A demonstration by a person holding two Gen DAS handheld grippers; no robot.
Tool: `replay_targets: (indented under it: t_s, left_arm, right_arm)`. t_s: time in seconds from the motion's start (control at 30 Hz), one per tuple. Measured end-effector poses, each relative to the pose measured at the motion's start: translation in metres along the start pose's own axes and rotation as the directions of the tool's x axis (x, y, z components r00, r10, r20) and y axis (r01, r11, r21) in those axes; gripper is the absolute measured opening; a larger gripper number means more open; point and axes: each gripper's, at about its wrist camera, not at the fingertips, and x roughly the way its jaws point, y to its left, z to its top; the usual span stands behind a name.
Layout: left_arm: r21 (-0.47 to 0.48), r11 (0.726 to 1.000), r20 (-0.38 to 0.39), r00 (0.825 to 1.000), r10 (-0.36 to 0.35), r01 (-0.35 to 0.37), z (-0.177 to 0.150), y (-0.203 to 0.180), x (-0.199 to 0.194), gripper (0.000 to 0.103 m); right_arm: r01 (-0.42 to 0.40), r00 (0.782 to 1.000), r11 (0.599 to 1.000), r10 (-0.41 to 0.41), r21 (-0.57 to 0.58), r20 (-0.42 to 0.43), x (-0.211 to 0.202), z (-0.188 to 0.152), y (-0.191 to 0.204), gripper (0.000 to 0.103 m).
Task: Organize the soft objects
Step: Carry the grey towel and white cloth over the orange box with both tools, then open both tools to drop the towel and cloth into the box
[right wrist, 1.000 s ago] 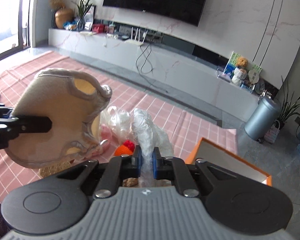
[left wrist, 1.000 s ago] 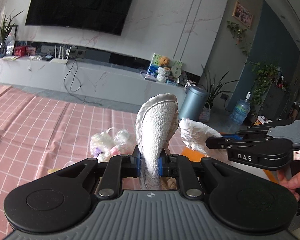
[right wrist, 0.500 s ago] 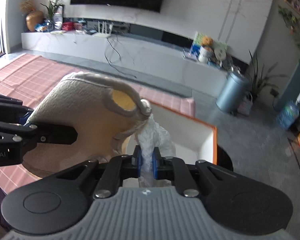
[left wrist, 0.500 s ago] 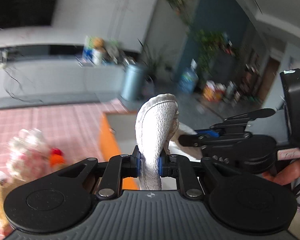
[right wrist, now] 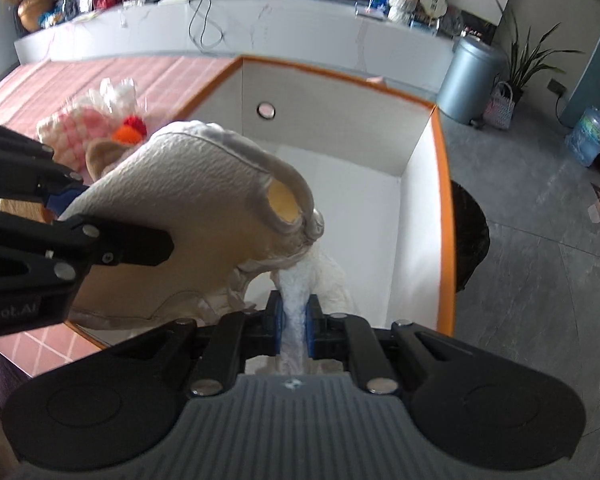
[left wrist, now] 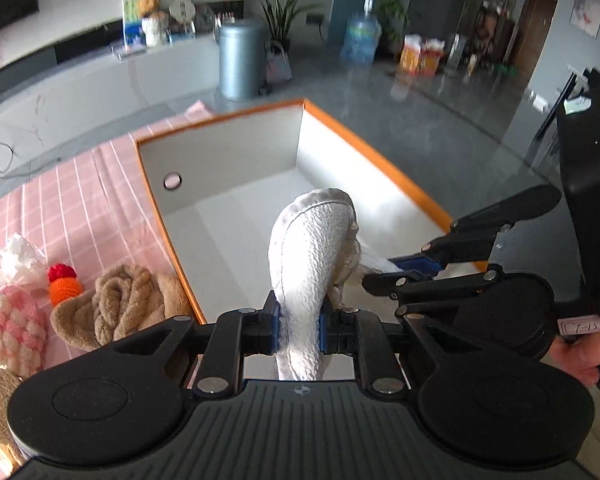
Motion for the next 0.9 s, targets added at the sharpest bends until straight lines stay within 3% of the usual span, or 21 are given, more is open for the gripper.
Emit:
replay_targets:
  t_s: [0.3,0.47,0.53,0.73,0.9]
  left_arm:
    - [0.035,0.999,-0.127,0.992,0.008,-0.003,-0.006,-0.004,0.031,0.021]
    - [0.047,0.999,-0.121,0.992,0.021,-0.016,-0.006,-0.006,0.031,0.031]
    - [0.044,0.999,-0.114,0.993,0.026,-0.021,-0.006,-0.005,0.030,0.040]
    - [0.058,0.997,-0.061,0.996,0.062,-0.058,-0.005,-0.007,0.017,0.069]
    - [0.037,0.998,-0.001,0.999,0.042,-0.042,-0.004,-0.003,-0.003,0.079]
  right_arm:
    - [-0.020,0.996,1.000,0.018,-0.016,-0.083,0.020,-0.001,-0.001,0.011]
    - [-0.027,0.995,1.000,0.026,-0.006,-0.093,0.023,-0.004,-0.004,0.017]
    - [-0.025,0.996,1.000,0.024,-0.007,-0.090,0.022,-0.004,-0.004,0.018]
    - [0.005,0.998,1.000,-0.007,-0.026,-0.068,0.012,-0.001,-0.001,0.044]
    - [0.021,0.999,0.999,-0.022,-0.044,-0.033,-0.004,0.000,-0.001,0.061]
